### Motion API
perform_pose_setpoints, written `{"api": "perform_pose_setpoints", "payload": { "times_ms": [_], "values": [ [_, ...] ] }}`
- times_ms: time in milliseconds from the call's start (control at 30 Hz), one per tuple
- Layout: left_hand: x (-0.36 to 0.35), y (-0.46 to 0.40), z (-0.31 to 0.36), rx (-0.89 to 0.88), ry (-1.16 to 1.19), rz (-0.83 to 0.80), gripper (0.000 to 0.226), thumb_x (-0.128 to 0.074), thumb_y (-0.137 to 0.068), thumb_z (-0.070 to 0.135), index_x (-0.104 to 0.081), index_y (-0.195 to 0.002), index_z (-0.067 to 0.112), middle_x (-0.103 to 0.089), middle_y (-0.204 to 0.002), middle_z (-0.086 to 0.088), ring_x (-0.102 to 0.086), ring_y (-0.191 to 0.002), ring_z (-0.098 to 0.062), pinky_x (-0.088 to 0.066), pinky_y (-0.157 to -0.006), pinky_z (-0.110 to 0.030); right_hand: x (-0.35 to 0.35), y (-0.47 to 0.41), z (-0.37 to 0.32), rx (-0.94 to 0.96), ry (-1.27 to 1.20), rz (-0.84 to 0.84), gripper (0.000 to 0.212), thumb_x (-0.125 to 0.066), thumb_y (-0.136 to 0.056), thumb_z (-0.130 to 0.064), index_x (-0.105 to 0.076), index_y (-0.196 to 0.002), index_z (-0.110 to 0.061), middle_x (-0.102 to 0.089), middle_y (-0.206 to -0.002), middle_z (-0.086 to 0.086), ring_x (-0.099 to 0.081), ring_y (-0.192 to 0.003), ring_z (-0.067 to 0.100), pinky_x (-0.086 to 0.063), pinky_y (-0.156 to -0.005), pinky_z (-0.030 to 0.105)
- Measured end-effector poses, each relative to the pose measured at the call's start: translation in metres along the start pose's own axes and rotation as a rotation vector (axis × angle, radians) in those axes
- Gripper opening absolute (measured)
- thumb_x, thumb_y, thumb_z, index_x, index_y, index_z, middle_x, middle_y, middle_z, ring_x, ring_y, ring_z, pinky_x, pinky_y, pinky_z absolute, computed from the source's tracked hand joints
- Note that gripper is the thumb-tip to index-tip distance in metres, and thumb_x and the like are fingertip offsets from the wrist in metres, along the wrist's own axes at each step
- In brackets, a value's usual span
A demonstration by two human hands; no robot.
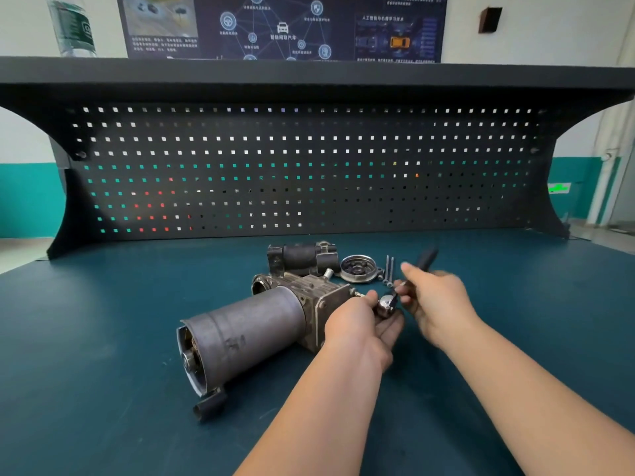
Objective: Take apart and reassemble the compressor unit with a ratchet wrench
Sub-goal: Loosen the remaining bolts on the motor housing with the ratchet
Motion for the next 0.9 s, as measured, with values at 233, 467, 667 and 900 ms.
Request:
{"api": "perform_pose_setpoints", "payload": {
  "times_ms": [233,467,667,900],
  "values": [
    [-0.004,0.005,-0.001,0.044,0.014,-0.015,0.016,-0.056,-0.092,0.012,-0.062,-0.096,-0.002,-0.065,-0.074,-0.015,-0.063,-0.064,-0.024,-0.055,-0.048,-0.032,-0.036,0.036,-0.062,0.576,0.448,-0.187,0.013,-0.066,-0.086,-0.022,-0.054,-0.086,-0.025,-0.064,-0.060,-0.005,-0.055,-0.048,0.009,-0.045,-0.046,0.023],
    [-0.005,0.006,0.001,0.035,0.042,-0.040,0.017,-0.051,-0.094,0.008,-0.060,-0.081,0.001,-0.063,-0.049,-0.010,-0.062,-0.042,-0.019,-0.053,-0.041,-0.029,-0.048,0.051,-0.065,0.662,0.512,-0.216,0.012,-0.067,-0.086,-0.023,-0.055,-0.083,-0.027,-0.064,-0.065,-0.008,-0.054,-0.047,0.006,-0.047,-0.048,0.023],
    [-0.005,0.002,-0.002,0.028,-0.007,-0.029,0.019,-0.053,-0.094,0.009,-0.056,-0.107,-0.003,-0.062,-0.078,-0.018,-0.061,-0.062,-0.024,-0.055,-0.060,-0.033,0.000,0.000,0.022,-0.206,-0.113,-0.003,0.013,-0.054,-0.094,-0.004,-0.052,-0.082,-0.002,-0.052,-0.064,0.010,-0.047,-0.029,0.002,-0.035,-0.031,0.012],
    [-0.001,0.001,0.001,-0.015,0.053,-0.009,0.011,-0.057,-0.092,0.009,-0.062,-0.091,0.000,-0.067,-0.072,-0.014,-0.064,-0.061,-0.022,-0.056,-0.051,-0.033,-0.038,0.034,-0.062,0.548,0.399,-0.237,0.015,-0.066,-0.086,-0.016,-0.053,-0.081,-0.019,-0.061,-0.058,-0.002,-0.053,-0.041,0.011,-0.041,-0.038,0.020]
  ]
}}
Point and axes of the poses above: each hand's wrist, its own y-axis away from the middle knuckle, its own x-axis out of the back of the hand, z = x × y, the point moved 10 cm from there along -y, towards the middle knuckle
